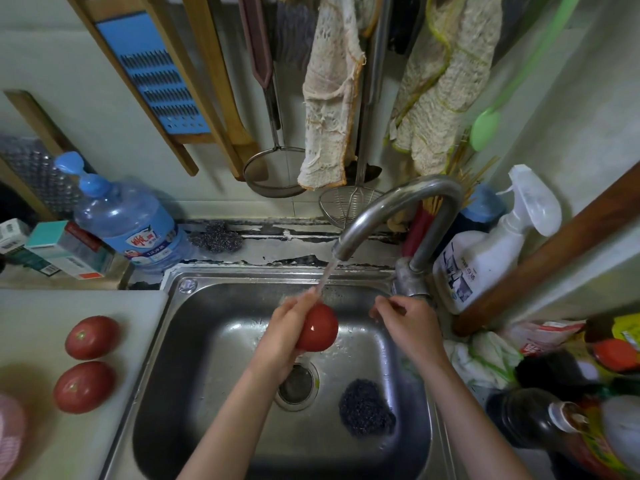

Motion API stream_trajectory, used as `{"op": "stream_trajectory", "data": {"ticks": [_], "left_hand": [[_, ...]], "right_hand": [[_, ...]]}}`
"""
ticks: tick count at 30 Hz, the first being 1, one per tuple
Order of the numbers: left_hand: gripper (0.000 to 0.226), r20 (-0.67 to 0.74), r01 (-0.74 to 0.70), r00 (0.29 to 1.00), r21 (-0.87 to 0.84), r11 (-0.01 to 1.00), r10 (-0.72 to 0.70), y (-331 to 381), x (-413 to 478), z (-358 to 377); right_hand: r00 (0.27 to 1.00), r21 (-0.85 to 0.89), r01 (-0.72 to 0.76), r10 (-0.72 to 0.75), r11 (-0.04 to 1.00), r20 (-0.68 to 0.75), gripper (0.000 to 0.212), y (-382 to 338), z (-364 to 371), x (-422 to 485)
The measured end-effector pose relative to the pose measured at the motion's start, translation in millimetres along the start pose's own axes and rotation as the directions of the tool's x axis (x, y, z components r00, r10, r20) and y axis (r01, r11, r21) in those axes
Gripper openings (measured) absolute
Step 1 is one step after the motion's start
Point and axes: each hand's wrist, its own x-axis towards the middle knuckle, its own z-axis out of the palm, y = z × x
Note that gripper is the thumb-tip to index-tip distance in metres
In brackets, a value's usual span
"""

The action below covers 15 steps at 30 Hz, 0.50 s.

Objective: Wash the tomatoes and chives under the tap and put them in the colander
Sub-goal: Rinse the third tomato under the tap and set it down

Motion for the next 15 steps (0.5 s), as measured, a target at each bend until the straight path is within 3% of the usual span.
{"op": "stream_trajectory", "data": {"ticks": [4,11,13,15], "left_hand": [[0.017,0.083,0.077,0.994,-0.093,0.993,-0.07,-2,-4,-6],[0.049,0.074,0.067,0.996,-0.158,0.985,-0.056,-7,-14,-13],[0.044,0.037,0.008,0.999,-0.111,0.994,-0.004,-12,-18,-16],[0.046,-0.027,-0.095,0.995,0.047,0.994,0.096,-18,-24,-18]], "right_hand": [[1.0,0.027,-0.005,0.005,1.0,0.022,0.035,-5,4,9],[0.999,0.091,-0.016,0.012,0.996,0.045,0.026,-8,4,20],[0.996,0.087,-0.013,0.005,0.996,0.092,0.021,-9,1,18],[0.981,0.04,0.0,-0.008,0.999,0.192,0.014,-14,-2,9]]}}
